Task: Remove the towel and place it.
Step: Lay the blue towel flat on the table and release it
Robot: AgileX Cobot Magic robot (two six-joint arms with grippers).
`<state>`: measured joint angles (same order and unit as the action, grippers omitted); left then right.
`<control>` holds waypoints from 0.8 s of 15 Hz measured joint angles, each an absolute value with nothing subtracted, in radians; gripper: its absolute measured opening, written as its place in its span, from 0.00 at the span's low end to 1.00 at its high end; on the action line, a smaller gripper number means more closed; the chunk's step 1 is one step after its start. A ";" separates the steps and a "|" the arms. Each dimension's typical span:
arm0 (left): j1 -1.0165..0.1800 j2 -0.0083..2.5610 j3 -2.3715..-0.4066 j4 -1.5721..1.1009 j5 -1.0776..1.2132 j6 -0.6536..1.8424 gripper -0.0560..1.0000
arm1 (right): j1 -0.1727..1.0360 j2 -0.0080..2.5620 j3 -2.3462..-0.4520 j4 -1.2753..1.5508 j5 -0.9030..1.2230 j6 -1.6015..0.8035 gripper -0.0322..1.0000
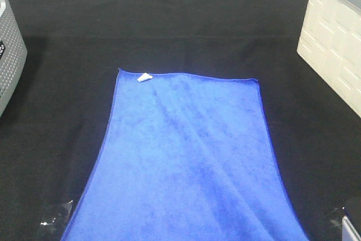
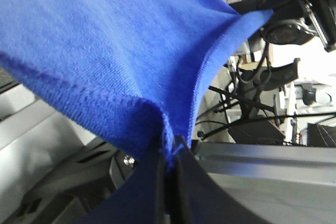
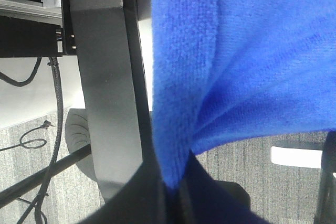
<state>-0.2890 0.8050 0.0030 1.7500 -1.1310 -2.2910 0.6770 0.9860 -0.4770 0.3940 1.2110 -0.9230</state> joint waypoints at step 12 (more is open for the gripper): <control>-0.289 0.805 0.003 1.750 -1.193 -2.313 0.89 | 0.677 0.986 -0.479 0.375 1.214 -0.910 0.63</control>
